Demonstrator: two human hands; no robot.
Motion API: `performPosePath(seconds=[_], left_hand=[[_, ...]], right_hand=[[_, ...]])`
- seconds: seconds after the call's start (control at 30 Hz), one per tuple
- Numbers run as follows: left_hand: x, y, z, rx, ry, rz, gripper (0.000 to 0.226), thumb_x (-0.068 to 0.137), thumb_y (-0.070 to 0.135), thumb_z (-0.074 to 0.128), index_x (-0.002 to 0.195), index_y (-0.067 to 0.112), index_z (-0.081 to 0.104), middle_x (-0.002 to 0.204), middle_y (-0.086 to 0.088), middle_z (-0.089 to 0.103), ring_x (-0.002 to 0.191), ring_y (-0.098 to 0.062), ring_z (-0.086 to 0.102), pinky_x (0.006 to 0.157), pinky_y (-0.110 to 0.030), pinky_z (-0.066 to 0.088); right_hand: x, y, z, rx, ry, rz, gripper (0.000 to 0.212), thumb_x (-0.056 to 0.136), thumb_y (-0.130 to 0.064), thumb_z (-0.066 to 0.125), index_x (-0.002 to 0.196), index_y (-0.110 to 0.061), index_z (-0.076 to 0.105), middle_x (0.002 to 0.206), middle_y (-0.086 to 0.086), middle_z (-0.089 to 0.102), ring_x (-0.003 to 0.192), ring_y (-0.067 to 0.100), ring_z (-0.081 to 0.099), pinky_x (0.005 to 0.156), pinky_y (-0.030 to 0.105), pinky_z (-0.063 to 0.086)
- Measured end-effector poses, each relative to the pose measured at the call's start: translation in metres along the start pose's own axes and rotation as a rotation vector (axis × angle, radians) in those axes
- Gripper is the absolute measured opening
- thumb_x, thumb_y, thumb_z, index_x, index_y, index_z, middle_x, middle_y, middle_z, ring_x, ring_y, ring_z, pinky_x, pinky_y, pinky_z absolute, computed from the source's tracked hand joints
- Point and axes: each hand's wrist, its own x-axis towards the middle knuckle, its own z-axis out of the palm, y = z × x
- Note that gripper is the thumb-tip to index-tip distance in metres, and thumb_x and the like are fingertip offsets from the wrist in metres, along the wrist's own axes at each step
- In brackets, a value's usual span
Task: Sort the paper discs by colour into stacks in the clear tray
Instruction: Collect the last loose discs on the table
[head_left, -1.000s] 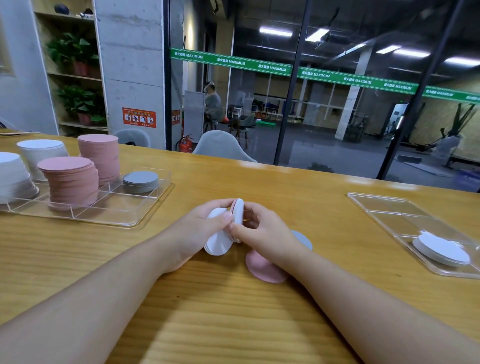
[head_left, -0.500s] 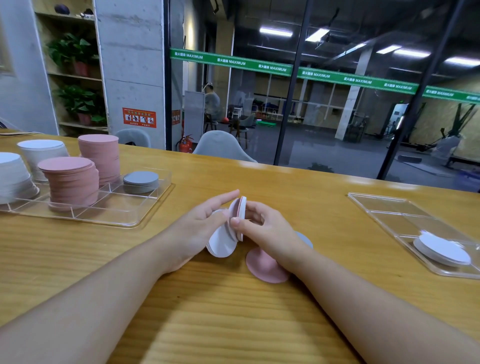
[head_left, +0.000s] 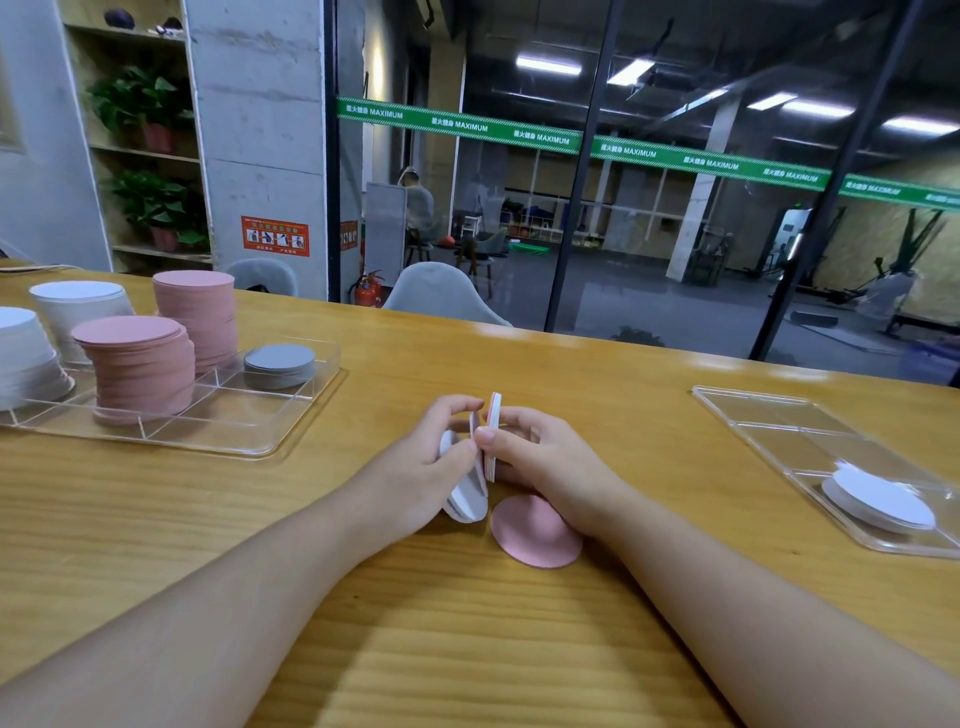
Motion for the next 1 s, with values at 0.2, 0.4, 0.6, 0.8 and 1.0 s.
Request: performPosePath(seconds=[0.2,0.4,0.6,0.8,1.0], left_hand=[[-0.003,0.002,-0.001,0.064,-0.09,0.038,0.063,0.085,0.03,0.067,0.133,0.037,0.026,0.129,0.025,0.04,0.111,0.018,0.043,0.085,-0.001,0.035],[-0.002,-0.002,-0.002,0.1,-0.063,0.001,0.057,0.08,0.035,0.071,0.123,0.034,0.033,0.124,0.01,0.045,0.105,0.006,0.049,0.081,-0.008,0.038],[0.003,-0.005,-0.01,0.134,0.148,-0.023,0.042,0.086,0.03,0.064,0.114,0.026,0.033,0.104,0.005,0.039,0.077,0.0,0.046,0.059,-0.003,0.035],[0.004,-0.009,-0.011,0.122,0.175,-0.045,0.04,0.086,0.028,0.065,0.112,0.025,0.035,0.097,0.006,0.038,0.068,0.0,0.045,0.056,-0.006,0.035],[0.003,-0.005,-0.01,0.123,0.19,-0.05,0.04,0.086,0.03,0.064,0.114,0.024,0.035,0.099,0.007,0.037,0.074,-0.001,0.045,0.058,-0.003,0.035]], right_hand=[[-0.002,-0.004,0.001,0.041,-0.012,0.008,0.023,0.09,-0.023,0.061,0.109,-0.011,0.066,0.092,0.009,0.07,0.089,0.021,0.068,0.087,0.035,0.053],[-0.001,-0.009,-0.003,0.005,-0.023,0.067,0.018,0.088,-0.025,0.065,0.1,-0.011,0.066,0.097,0.014,0.069,0.093,0.026,0.066,0.091,0.043,0.05],[-0.008,-0.05,-0.04,-0.708,-0.035,0.17,0.048,0.073,-0.046,0.074,0.114,-0.027,0.057,0.107,-0.013,0.062,0.099,0.008,0.062,0.095,0.036,0.048],[-0.018,-0.062,-0.026,-1.186,-0.348,0.385,0.052,0.061,-0.061,0.071,0.103,-0.034,0.059,0.102,-0.014,0.063,0.091,0.013,0.061,0.085,0.038,0.052],[-0.018,-0.064,-0.027,-1.172,-0.361,0.384,0.058,0.06,-0.062,0.073,0.109,-0.034,0.059,0.107,-0.014,0.062,0.097,0.013,0.059,0.09,0.039,0.05]])
